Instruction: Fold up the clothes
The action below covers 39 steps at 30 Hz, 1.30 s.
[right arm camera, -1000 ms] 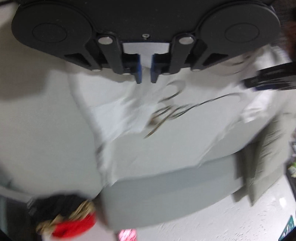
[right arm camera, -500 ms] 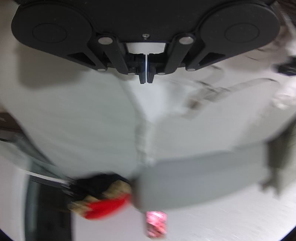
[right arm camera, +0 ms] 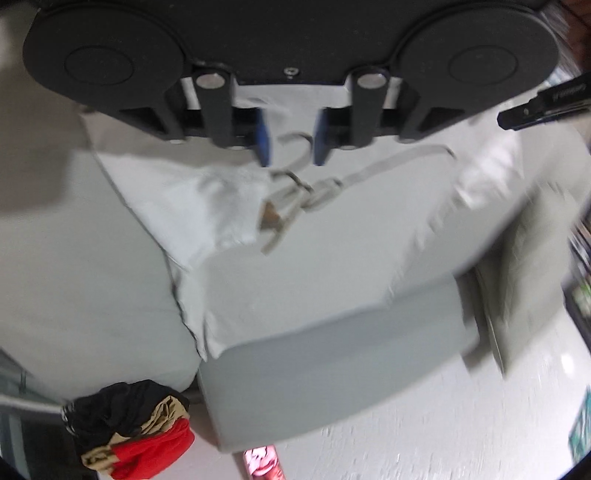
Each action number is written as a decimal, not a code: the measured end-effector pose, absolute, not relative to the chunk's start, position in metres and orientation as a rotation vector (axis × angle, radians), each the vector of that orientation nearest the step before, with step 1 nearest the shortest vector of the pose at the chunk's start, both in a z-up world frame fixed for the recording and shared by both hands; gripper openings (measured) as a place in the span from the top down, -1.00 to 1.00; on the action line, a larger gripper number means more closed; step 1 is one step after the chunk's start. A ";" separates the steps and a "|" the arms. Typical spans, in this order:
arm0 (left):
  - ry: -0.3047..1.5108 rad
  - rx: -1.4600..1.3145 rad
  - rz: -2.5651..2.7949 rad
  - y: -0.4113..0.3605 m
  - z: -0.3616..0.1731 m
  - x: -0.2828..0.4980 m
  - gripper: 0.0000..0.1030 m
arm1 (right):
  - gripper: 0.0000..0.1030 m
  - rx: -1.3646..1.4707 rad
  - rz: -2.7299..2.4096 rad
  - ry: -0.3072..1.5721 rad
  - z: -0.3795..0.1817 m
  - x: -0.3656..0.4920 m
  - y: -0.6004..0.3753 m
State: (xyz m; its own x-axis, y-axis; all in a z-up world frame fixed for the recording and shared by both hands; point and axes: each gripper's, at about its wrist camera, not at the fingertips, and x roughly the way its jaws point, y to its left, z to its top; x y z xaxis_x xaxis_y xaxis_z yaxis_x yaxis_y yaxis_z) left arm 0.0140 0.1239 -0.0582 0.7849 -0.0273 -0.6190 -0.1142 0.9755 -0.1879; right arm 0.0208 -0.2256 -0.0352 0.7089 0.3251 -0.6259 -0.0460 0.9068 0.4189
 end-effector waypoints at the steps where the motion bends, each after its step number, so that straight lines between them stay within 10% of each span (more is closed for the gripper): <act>1: 0.662 -0.294 0.106 0.141 -0.059 0.016 -0.01 | 0.26 0.433 0.225 0.758 -0.036 0.023 -0.227; 17: 0.773 -0.684 0.354 0.250 -0.104 0.108 0.42 | 0.15 0.763 0.176 0.880 -0.078 0.058 -0.242; 21: 0.769 -0.598 0.358 0.248 -0.104 0.122 1.00 | 0.16 0.780 0.175 0.878 -0.081 0.059 -0.247; 24: 0.719 -0.584 0.371 0.247 -0.097 0.112 1.00 | 0.16 0.782 0.162 0.869 -0.080 0.057 -0.251; 39: 0.415 0.410 -0.005 0.038 -0.048 0.066 1.00 | 0.15 0.784 0.076 0.807 -0.072 0.046 -0.269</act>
State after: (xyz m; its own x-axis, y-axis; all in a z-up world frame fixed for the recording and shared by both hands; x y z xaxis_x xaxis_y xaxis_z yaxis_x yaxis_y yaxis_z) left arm 0.0664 0.0383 -0.0480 0.9164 0.0781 -0.3925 0.0873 0.9182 0.3865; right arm 0.0464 -0.2692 -0.0719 0.7049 0.3449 -0.6198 0.2233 0.7215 0.6554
